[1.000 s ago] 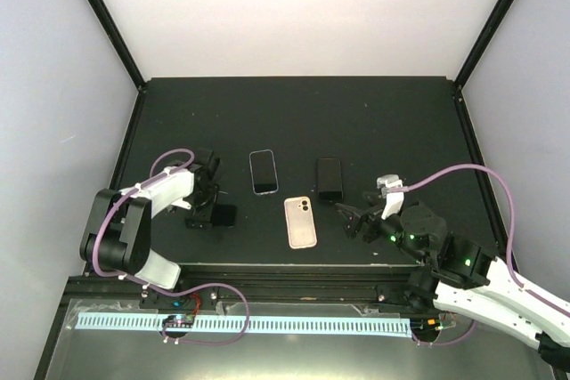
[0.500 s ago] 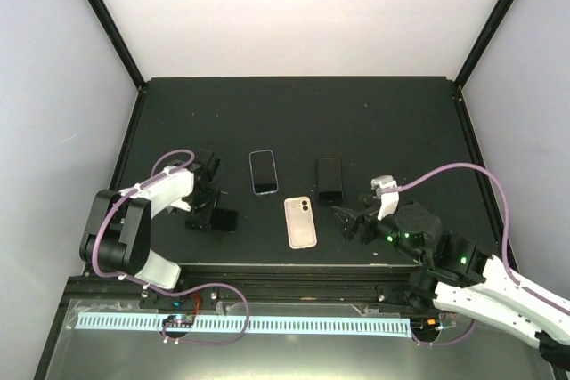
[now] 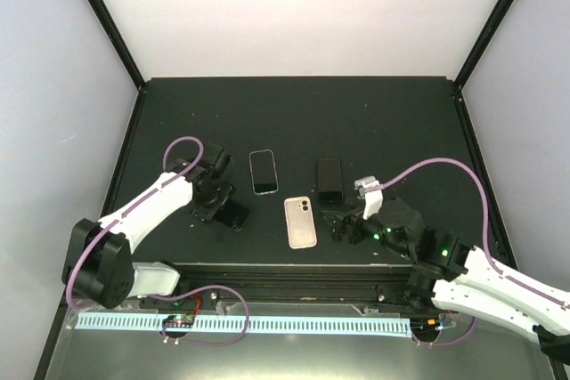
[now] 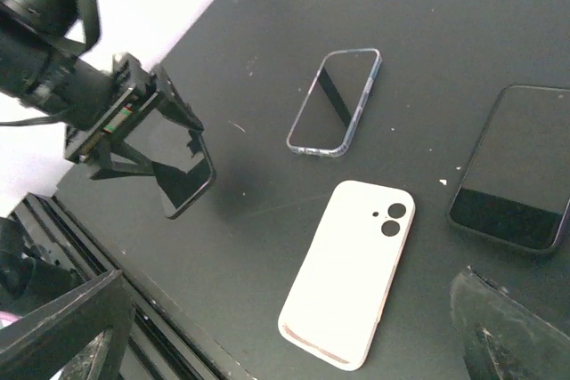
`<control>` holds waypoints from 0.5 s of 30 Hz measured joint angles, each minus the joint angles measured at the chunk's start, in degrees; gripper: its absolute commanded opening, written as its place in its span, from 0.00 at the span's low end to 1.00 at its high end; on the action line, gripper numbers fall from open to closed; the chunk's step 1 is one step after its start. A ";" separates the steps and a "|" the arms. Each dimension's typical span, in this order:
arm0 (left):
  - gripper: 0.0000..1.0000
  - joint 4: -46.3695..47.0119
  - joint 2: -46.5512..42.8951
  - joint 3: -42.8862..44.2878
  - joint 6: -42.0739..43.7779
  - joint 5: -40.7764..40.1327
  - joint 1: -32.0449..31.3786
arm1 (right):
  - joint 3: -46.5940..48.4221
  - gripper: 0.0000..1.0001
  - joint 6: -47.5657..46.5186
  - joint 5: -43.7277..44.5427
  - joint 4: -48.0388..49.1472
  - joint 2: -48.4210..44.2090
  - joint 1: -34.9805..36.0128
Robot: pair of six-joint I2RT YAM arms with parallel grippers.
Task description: Put the phone into the phone case
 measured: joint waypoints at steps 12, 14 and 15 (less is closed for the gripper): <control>0.75 3.74 -2.38 4.39 10.27 -0.57 -17.51 | 0.13 0.58 0.09 -7.96 7.21 9.05 -0.15; 0.75 4.87 -2.38 4.39 10.84 -0.96 -20.04 | -0.22 0.48 1.01 -11.17 10.16 11.78 -0.24; 0.75 5.33 -2.38 4.39 11.04 -1.16 -21.42 | -0.55 0.44 2.01 -13.11 11.74 13.57 -0.35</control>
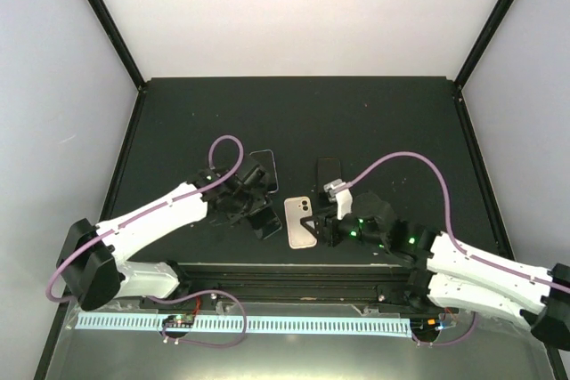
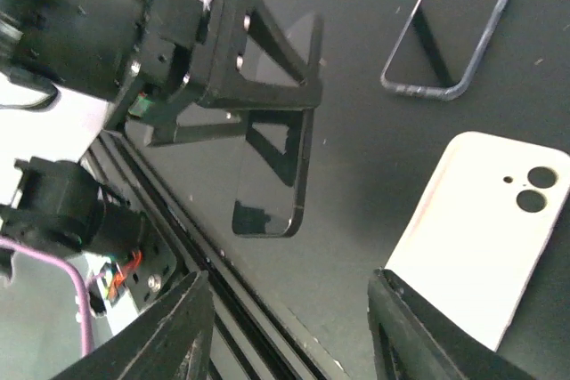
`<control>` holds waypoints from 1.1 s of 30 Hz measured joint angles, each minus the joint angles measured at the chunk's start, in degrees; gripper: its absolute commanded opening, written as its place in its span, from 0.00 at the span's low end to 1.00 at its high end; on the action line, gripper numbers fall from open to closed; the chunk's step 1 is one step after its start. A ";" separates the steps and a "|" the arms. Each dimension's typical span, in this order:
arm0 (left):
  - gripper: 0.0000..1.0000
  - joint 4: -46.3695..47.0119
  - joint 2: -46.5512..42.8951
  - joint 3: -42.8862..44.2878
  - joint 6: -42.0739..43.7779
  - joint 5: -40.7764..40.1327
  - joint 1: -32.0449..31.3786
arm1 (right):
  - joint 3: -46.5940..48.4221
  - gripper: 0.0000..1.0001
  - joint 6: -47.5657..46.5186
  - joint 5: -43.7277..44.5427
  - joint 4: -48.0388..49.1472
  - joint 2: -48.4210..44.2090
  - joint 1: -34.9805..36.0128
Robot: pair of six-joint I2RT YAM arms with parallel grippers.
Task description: Put the phone into the phone case
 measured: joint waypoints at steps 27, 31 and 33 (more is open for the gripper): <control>0.76 9.25 0.13 -0.20 -0.55 1.84 -11.26 | -3.50 0.13 6.21 -10.45 10.16 13.57 -1.42; 0.85 11.13 -0.04 -1.29 -0.39 1.88 -11.56 | -4.85 0.07 7.32 -10.58 10.95 12.72 -1.62; 0.92 12.98 -0.79 -2.40 -0.11 1.92 -11.65 | -5.27 0.04 7.52 -10.51 11.10 12.41 -1.73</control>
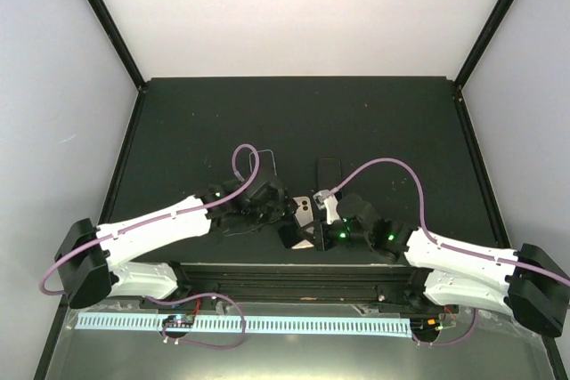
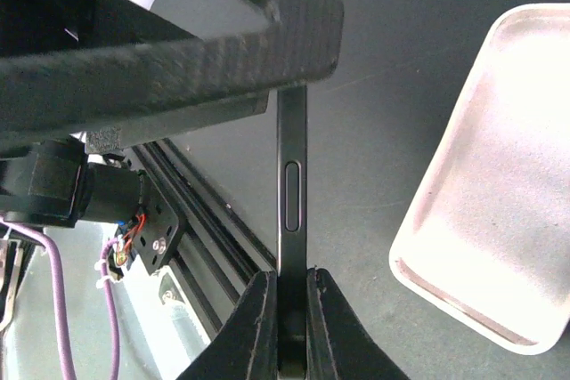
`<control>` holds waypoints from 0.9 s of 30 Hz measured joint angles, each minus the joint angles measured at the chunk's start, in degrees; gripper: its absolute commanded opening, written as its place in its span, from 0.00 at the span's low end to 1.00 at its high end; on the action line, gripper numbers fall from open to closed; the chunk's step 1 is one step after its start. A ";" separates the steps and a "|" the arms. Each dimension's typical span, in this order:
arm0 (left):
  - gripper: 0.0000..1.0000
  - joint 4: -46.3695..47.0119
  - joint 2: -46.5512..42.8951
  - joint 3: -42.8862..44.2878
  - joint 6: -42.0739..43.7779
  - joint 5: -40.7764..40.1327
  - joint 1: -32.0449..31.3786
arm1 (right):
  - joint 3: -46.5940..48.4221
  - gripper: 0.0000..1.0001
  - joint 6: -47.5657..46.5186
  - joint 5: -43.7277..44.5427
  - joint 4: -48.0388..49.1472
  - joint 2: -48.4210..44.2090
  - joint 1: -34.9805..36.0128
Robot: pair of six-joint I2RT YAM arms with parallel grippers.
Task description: Put the phone into the phone case
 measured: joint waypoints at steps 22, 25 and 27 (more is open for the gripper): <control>0.88 22.62 -18.36 -21.88 13.66 -6.14 2.95 | -3.04 0.03 5.84 4.48 -1.40 -1.75 -4.52; 0.86 25.66 -19.23 -25.40 14.73 -5.97 4.59 | -3.04 0.03 6.69 4.44 -0.52 0.33 -5.05; 0.85 27.06 -18.67 -26.34 15.13 -5.53 5.29 | -3.26 0.03 7.28 4.35 0.50 2.05 -5.29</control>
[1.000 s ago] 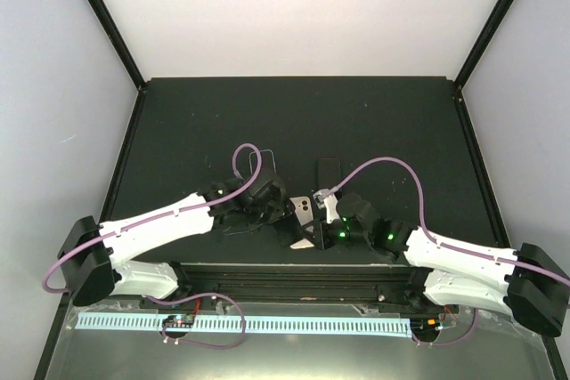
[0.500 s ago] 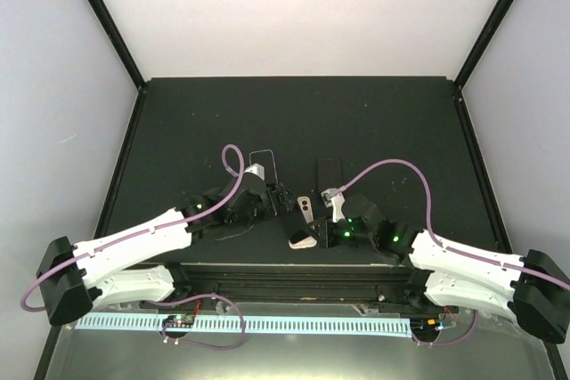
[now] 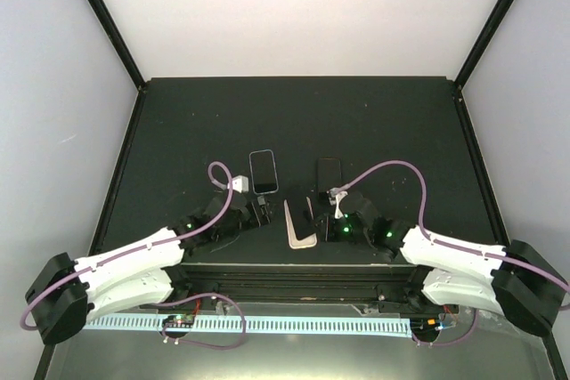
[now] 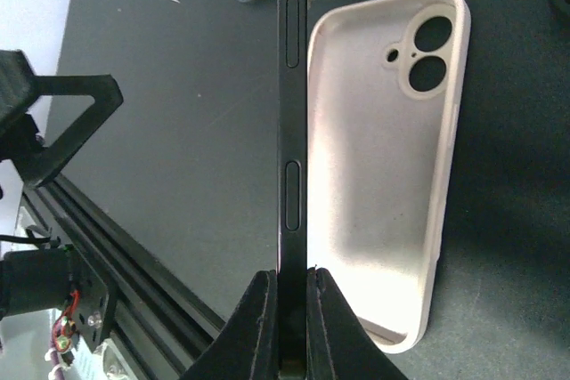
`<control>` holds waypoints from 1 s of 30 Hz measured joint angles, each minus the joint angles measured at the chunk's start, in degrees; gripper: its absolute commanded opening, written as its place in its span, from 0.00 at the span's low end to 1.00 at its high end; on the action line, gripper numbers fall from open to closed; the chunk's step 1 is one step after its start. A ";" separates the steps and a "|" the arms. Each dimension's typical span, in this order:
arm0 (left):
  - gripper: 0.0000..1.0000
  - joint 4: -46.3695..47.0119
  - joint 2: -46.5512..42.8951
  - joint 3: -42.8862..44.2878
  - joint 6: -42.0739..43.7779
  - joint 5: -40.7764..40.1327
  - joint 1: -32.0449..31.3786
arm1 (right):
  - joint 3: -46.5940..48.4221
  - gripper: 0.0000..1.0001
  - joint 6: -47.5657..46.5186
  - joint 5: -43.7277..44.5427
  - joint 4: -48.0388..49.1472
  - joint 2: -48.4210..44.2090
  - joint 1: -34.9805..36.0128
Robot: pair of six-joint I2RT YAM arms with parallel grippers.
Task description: Put the phone into the phone case
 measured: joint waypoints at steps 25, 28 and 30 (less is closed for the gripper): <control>0.56 22.32 30.53 1.51 -0.90 14.21 0.52 | -4.33 0.05 5.51 -0.44 6.54 4.15 -0.42; 0.53 24.00 31.52 1.51 -1.46 14.99 0.52 | -4.33 0.05 6.25 -0.74 6.71 4.57 -0.42; 0.51 24.70 31.95 1.51 -1.73 15.37 0.52 | -4.33 0.05 6.69 -0.90 7.39 5.18 -0.42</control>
